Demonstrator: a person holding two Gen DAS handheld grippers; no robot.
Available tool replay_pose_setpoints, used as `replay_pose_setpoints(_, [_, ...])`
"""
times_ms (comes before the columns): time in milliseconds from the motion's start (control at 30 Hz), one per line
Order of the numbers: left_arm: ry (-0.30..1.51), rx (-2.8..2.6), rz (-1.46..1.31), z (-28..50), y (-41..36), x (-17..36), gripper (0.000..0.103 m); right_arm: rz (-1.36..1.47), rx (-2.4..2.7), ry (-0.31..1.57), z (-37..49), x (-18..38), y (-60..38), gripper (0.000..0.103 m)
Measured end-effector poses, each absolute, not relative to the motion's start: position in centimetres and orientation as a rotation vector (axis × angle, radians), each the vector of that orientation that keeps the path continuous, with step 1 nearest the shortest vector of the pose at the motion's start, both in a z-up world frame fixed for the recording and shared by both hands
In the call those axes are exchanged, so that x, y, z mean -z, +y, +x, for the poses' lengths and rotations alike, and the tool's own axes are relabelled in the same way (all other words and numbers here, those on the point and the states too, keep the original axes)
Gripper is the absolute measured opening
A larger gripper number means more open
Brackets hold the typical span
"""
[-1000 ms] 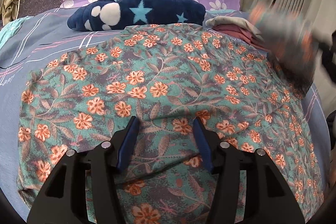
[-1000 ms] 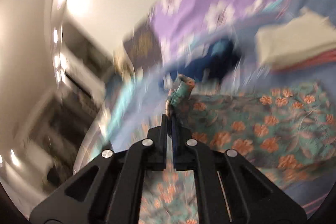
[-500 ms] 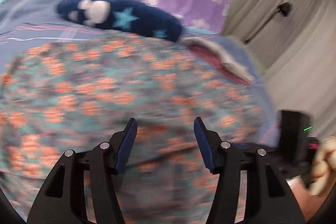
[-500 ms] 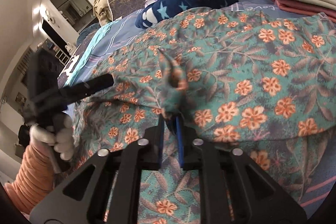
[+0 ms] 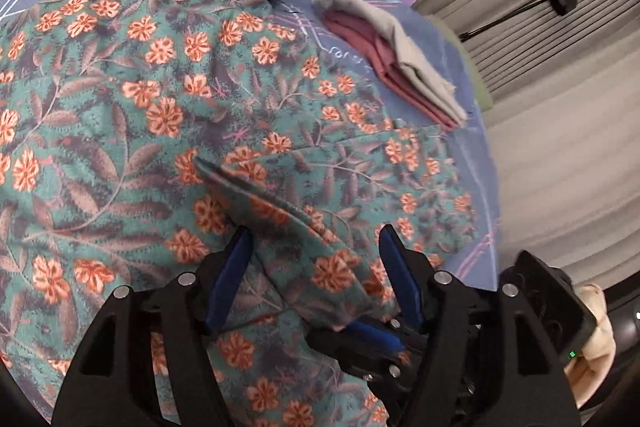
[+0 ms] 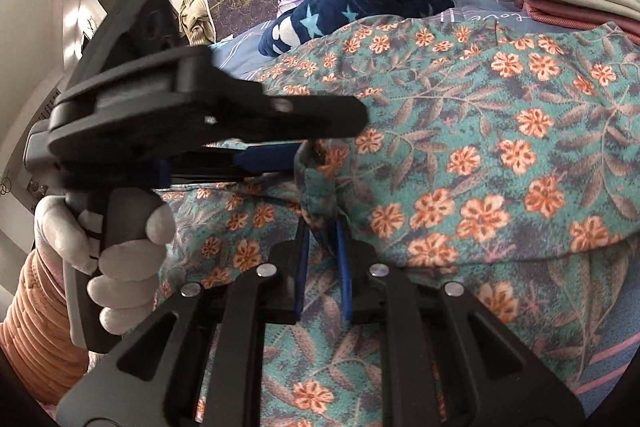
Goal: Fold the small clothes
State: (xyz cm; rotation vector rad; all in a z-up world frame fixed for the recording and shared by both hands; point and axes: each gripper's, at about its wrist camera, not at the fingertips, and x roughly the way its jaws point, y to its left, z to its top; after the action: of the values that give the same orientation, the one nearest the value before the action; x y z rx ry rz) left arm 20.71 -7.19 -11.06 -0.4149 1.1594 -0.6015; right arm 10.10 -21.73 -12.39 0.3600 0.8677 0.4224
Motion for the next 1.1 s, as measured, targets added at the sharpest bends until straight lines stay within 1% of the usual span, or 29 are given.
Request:
replay_pose_setpoints(33, [1.155, 0.586, -0.382, 20.7, -7.4, 10.9, 0.037, 0.361, -0.422, 0.863, 10.0, 12.3, -21.8, 0.014])
replay_pose_setpoints(67, [1.150, 0.570, -0.339, 20.7, -7.8, 10.6, 0.024, 0.362, -0.422, 0.856, 9.9, 12.2, -21.8, 0.014])
replay_pose_setpoints(100, [1.150, 0.573, -0.331, 20.8, -8.0, 10.5, 0.006, 0.362, -0.421, 0.846, 9.7, 12.0, -21.9, 0.014])
replay_pose_setpoints(167, [1.128, 0.587, -0.340, 21.0, -7.8, 9.8, 0.005, 0.375, -0.431, 0.792, 9.0, 11.4, -22.2, 0.015])
replay_pose_setpoints(267, [1.035, 0.612, -0.332, 20.7, -7.6, 6.9, 0.004, 0.409, -0.455, 0.713, 7.9, 10.5, -23.1, 0.015])
replay_pose_setpoints(467, [0.858, 0.644, -0.333, 20.1, -5.9, -0.5, 0.004, 0.470, -0.323, 0.734, 8.2, 11.1, -24.7, 0.018])
replay_pose_setpoints(533, [0.825, 0.641, -0.317, 19.8, -5.0, -1.8, 0.004, 0.523, -0.222, 0.701, 7.7, 11.0, -26.3, 0.020])
replay_pose_setpoints(600, [0.802, 0.623, -0.300, 19.1, -3.8, -2.8, 0.004, 0.539, -0.149, 0.712, 7.6, 11.2, -27.3, 0.027])
replay_pose_setpoints(667, [0.791, 0.595, -0.286, 18.8, -2.3, -3.2, 0.004, 0.569, -0.151, 0.795, 8.8, 12.4, -27.8, 0.027])
replay_pose_setpoints(700, [0.786, 0.580, -0.281, 18.7, -1.0, -3.2, 0.004, 0.573, -0.150, 0.804, 9.0, 12.6, -27.8, 0.027])
replay_pose_setpoints(833, [0.771, 0.506, -0.295, 18.3, 3.2, -3.1, 0.004, 0.494, -0.123, 0.806, 8.9, 12.2, -26.7, 0.027])
replay_pose_setpoints(900, [0.772, 0.467, -0.321, 18.3, 5.3, -2.9, 0.004, 0.489, -0.127, 0.807, 8.8, 12.2, -26.5, 0.029])
replay_pose_setpoints(1100, [0.773, 0.377, -0.310, 17.4, 10.0, -2.3, 0.004, 0.463, -0.115, 0.808, 9.0, 12.4, -26.1, 0.030])
